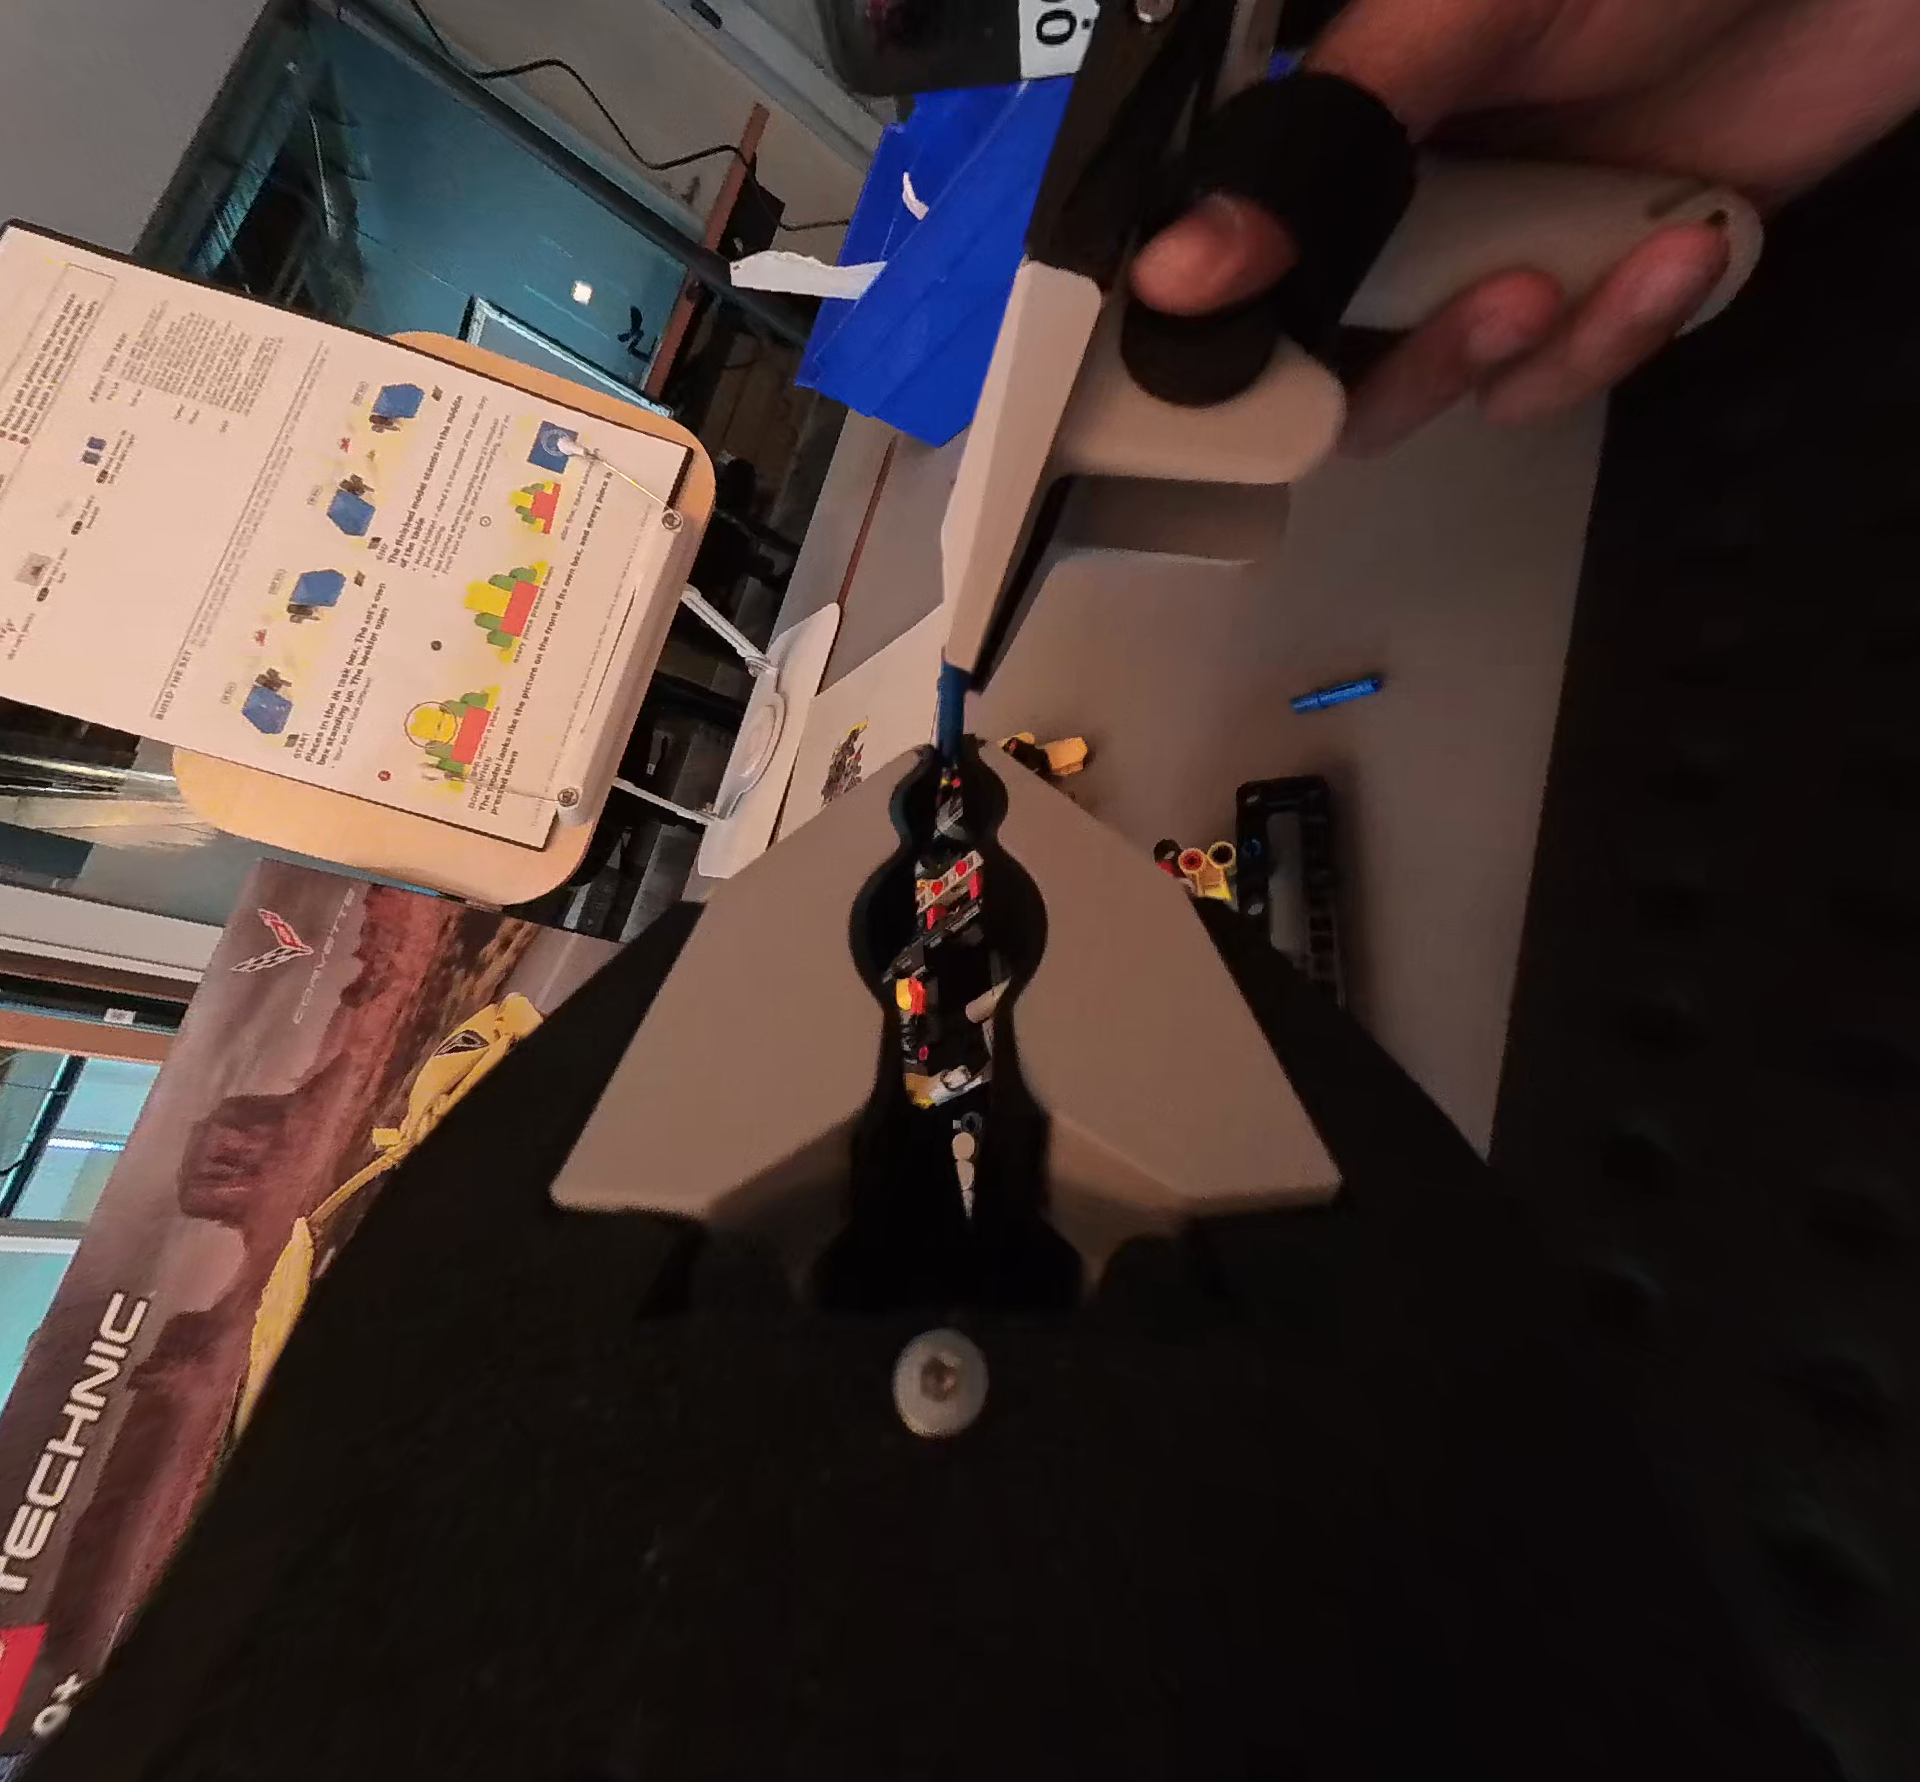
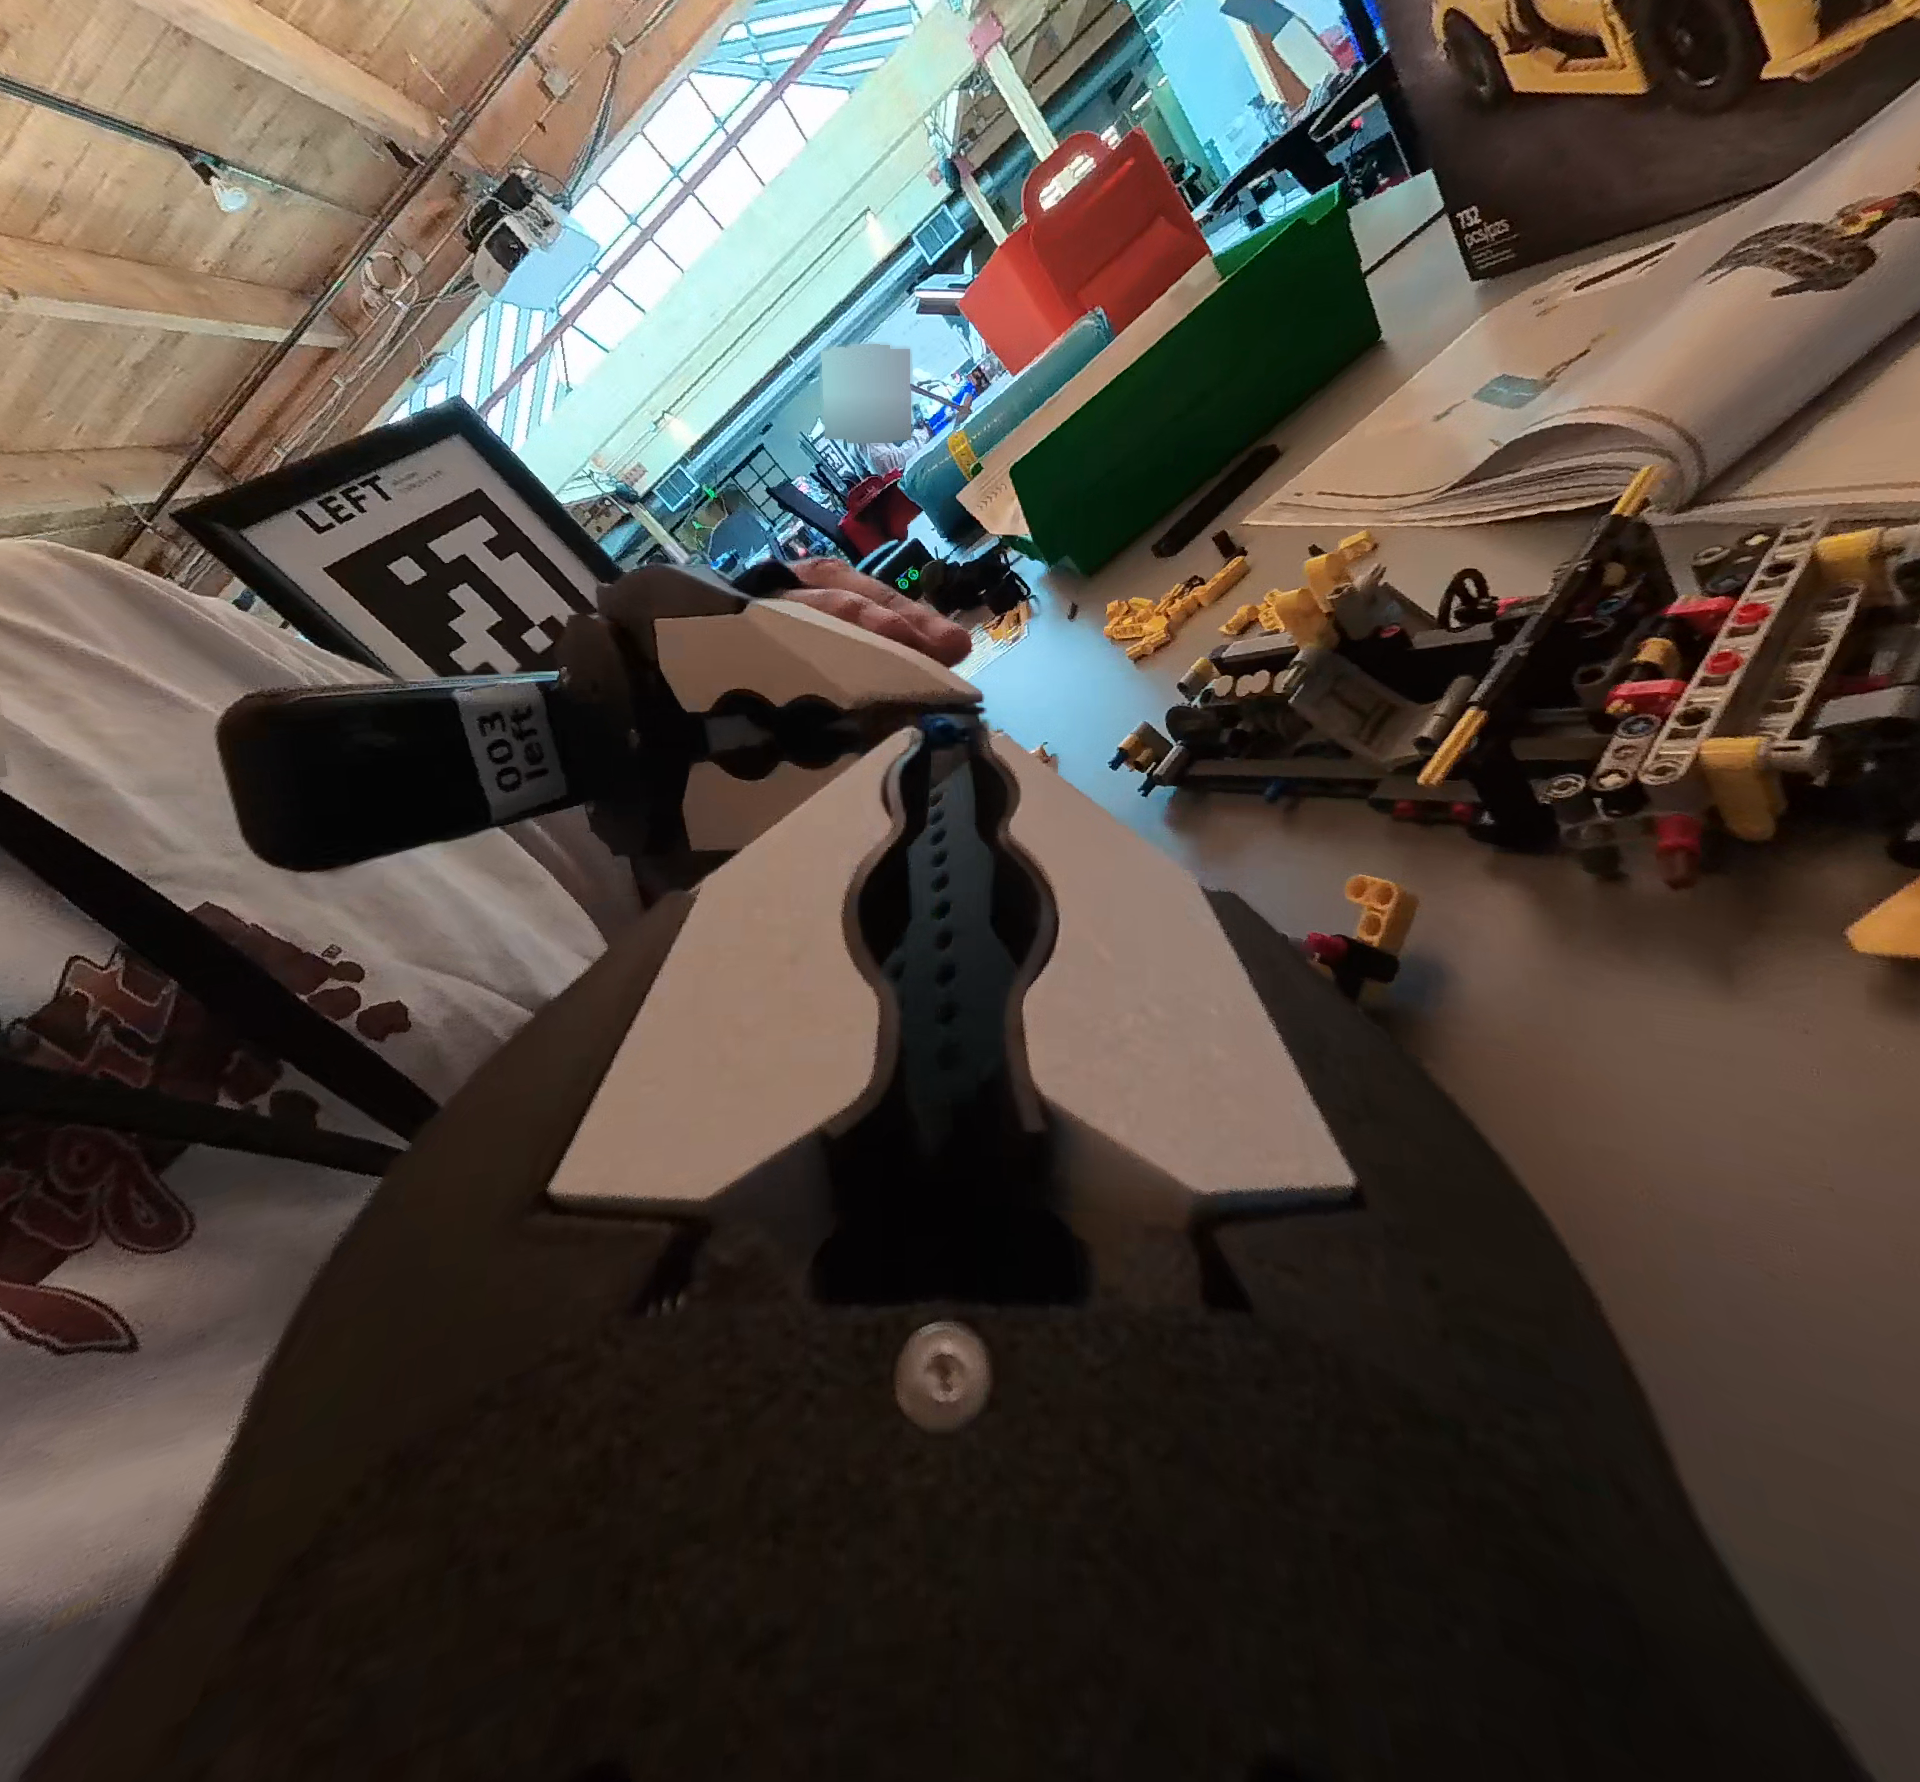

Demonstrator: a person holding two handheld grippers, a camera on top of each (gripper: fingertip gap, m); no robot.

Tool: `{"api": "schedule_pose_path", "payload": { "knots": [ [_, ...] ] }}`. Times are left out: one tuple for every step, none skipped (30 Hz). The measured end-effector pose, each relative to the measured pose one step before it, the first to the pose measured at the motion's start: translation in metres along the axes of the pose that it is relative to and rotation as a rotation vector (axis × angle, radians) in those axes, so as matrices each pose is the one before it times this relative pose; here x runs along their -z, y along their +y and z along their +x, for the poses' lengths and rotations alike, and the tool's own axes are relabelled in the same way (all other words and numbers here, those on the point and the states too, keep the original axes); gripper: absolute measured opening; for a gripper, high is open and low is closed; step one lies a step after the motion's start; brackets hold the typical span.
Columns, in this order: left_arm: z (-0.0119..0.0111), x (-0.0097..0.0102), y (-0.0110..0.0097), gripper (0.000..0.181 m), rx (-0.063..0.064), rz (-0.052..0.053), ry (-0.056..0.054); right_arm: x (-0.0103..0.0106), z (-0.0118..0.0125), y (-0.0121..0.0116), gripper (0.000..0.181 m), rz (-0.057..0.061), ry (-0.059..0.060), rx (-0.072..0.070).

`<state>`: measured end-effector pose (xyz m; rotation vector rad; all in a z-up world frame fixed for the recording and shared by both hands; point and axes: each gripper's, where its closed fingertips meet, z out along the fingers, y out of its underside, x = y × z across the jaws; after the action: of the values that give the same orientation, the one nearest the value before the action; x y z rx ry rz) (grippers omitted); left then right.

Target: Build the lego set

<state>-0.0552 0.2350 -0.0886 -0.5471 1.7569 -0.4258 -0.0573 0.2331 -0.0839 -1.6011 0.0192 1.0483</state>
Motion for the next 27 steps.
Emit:
{"api": "schedule_pose_path", "payload": {
  "knots": [
    [0.00051,0.00004,-0.00101,0.004,0.0014,0.0068,0.006,0.00112,0.00004,-0.00017,0.007,0.0008,-0.0025,-0.0006],
    [0.00055,-0.00027,-0.00004,0.004,-0.0029,-0.0021,0.0038,0.00005,-0.0011,0.00046,0.006,-0.004,-0.0082,-0.0015],
    [0.00122,-0.00067,0.00001,0.005,-0.0061,-0.0027,0.0057,-0.00067,-0.00028,0.00086,0.006,-0.0068,-0.0012,-0.0006],
    [0.00106,-0.00058,0.00053,0.004,-0.0075,-0.0032,0.0028,-0.0005,-0.00037,0.00052,0.006,-0.0038,-0.0018,0.004],
    [-0.00036,-0.00045,0.00066,0.005,-0.0058,-0.001,-0.0039,0.00004,0.00038,0.00002,0.005,0.0007,0.0035,0.0009],
    [0.00055,-0.0004,0.0007,0.005,-0.0014,-0.0006,0.0033,-0.00004,0.00018,0.00065,0.005,-0.0034,0.0001,-0.0017],
    [0.00119,-0.00044,0.0006,0.005,0.0001,-0.0021,0.0078,0.00017,0.00013,0.00069,0.004,-0.0051,-0.0007,-0.0064],
    [0.00047,-0.00014,0.00004,0.004,-0.0017,0.0009,0.0025,0.00014,0.0,0.0005,0.004,-0.0036,-0.0029,-0.0055],
    [0.00012,0.0001,-0.00036,0.004,-0.0027,0.0029,-0.0009,0.00006,-0.00056,-0.00015,0.004,0.0021,-0.0061,-0.0044],
    [0.00052,-0.00028,0.0004,0.004,-0.0018,-0.0016,0.0028,0.00003,0.00003,0.00015,0.004,0.0006,-0.0025,-0.0039],
    [0.0001,-0.00045,0.00067,0.005,-0.0014,-0.0033,0.0005,-0.00009,0.00084,0.00069,0.004,-0.0042,0.0023,-0.0048],
    [0.0,-0.00032,0.00003,0.004,0.0004,0.002,-0.001,0.00013,0.00016,-0.00009,0.004,-0.0003,-0.0003,-0.0038],
    [0.00042,-0.00055,0.0002,0.004,0.0019,-0.0002,0.0016,0.00024,-0.00002,-0.00029,0.004,0.0,0.0003,-0.0032],
    [0.00097,-0.00076,0.00077,0.004,0.0013,-0.0033,0.0057,0.00035,0.0011,0.00114,0.004,-0.0125,0.0099,0.003],
    [0.00243,-0.00123,0.00134,0.005,0.0102,-0.0035,0.0147,0.00068,0.00201,0.00219,0.004,-0.0252,0.0226,0.0229],
    [0.00478,-0.00234,0.00331,0.005,0.0282,-0.0139,0.0297,0.00053,0.00336,0.00339,0.004,-0.0372,0.0372,0.0184],
    [0.00556,-0.00274,0.00405,0.005,0.0421,-0.0195,0.0343,0.00095,0.00454,0.00535,0.004,-0.0557,0.0451,0.0186],
    [0.00479,-0.00273,0.00512,0.006,0.0475,-0.0221,0.0273,0.00282,0.00681,0.00511,0.004,-0.0605,0.0628,0.0277],
    [0.00319,-0.00281,0.00551,0.009,0.0573,-0.018,0.0168,0.00629,0.01315,0.00672,0.004,-0.0752,0.1041,0.0454],
    [0.00331,-0.0026,0.00756,0.016,0.0474,-0.0258,0.0236,0.00845,0.01855,0.01228,0.003,-0.1135,0.1338,0.0644],
    [0.00114,-0.00151,0.00701,0.019,0.0392,-0.0188,0.0165,0.00854,0.01691,0.01526,0.004,-0.1255,0.1182,0.0663],
    [0.0011,0.00011,0.00393,0.021,0.0402,0.0051,0.0197,0.00765,0.01109,0.01339,0.004,-0.1,0.0787,0.0453],
    [0.00157,0.00081,0.00312,0.022,0.0478,0.0101,0.0296,0.0066,0.00692,0.01428,0.004,-0.1038,0.0491,0.0253],
    [0.00177,0.00038,0.0044,0.024,0.053,-0.0011,0.0364,0.00613,0.00549,0.01167,0.004,-0.0892,0.0411,0.0251],
    [0.00241,-0.00046,0.00621,0.026,0.0504,-0.0107,0.0429,0.0054,0.00454,0.00792,0.004,-0.0597,0.0358,0.0187],
    [0.00177,-0.00118,0.00712,0.029,0.0429,-0.014,0.0387,0.0041,0.00338,0.0092,0.004,-0.0692,0.0238,0.0138],
    [-0.00317,-0.00061,0.00467,0.029,0.0339,0.0027,0.0036,0.00264,0.00359,0.00983,0.004,-0.0717,0.023,0.0166]
  ]
}}
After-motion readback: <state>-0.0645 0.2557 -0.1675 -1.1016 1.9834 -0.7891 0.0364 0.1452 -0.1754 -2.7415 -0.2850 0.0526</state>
